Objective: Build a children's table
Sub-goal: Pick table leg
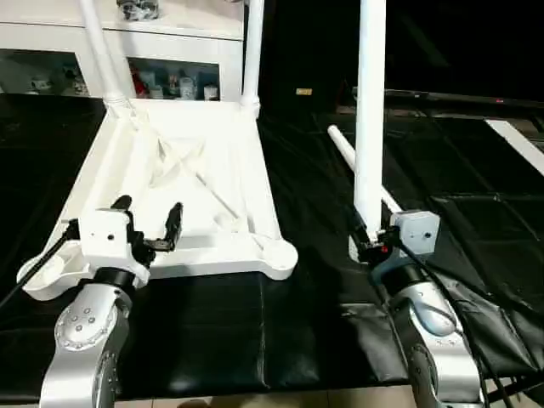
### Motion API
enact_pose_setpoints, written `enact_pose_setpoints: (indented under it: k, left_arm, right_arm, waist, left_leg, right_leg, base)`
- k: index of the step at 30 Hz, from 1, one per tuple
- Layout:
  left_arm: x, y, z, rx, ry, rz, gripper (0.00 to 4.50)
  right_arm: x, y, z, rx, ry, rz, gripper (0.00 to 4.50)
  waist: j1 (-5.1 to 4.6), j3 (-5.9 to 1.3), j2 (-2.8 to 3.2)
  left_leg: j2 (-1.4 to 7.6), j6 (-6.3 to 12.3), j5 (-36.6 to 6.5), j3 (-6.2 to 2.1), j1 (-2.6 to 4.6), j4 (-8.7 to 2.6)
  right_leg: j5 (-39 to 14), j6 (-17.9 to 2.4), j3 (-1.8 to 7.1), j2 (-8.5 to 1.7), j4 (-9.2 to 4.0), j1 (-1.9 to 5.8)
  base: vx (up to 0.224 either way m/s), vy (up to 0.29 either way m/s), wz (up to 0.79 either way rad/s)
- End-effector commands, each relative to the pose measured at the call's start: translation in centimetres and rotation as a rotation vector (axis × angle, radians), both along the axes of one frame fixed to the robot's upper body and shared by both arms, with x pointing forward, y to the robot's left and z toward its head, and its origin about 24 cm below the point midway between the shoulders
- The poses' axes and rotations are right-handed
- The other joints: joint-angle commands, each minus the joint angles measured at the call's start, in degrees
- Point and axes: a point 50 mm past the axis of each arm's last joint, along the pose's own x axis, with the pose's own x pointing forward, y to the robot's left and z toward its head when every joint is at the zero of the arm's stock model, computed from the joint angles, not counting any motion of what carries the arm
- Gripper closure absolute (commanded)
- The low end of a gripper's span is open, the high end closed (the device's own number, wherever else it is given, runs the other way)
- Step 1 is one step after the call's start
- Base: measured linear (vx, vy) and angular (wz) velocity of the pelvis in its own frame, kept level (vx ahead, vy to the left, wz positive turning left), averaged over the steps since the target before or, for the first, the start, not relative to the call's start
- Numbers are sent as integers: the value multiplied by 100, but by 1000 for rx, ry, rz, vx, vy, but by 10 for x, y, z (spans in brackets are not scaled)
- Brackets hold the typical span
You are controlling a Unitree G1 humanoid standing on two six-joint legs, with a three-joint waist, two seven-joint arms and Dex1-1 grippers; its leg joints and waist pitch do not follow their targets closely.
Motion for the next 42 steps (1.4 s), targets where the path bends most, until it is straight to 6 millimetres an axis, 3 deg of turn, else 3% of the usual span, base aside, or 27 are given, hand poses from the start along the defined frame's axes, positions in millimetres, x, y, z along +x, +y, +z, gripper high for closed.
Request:
enact_pose_setpoints:
  k: [1, 8, 18, 42]
  left_arm:
    - [-2, 2, 0, 5, -4, 3, 0]
    - [-2, 2, 0, 5, -4, 3, 0]
    - [-2, 2, 0, 5, -4, 3, 0]
    - [-2, 2, 0, 5, -4, 3, 0]
  right_arm:
    - [2, -2, 1, -2, -1, -1, 257]
    - [2, -2, 1, -2, -1, -1, 257]
    - [2, -2, 1, -2, -1, -1, 257]
    - [2, -2, 1, -2, -1, -1, 257]
  waist:
    - [18, -286, 86]
    - [23, -291, 92]
    - [22, -281, 94]
    - [34, -292, 93]
  left_leg:
    - [194, -97, -2186, -108, 67, -462]
    - [199, -87, -2094, -101, 69, -461]
    - [197, -106, -2217, -105, 84, -461]
    - [198, -92, -2104, -96, 78, -453]
  right_leg:
    - [-2220, -219, 292, -404, -537, 169]
    - [-1995, -298, 296, -397, -507, 180]
    - [-2223, -248, 292, -402, -536, 167]
    - [-1998, -314, 297, -400, -505, 184]
  base:
    - [0, 0, 0]
    - [0, 0, 0]
    - [0, 0, 0]
    - [0, 0, 0]
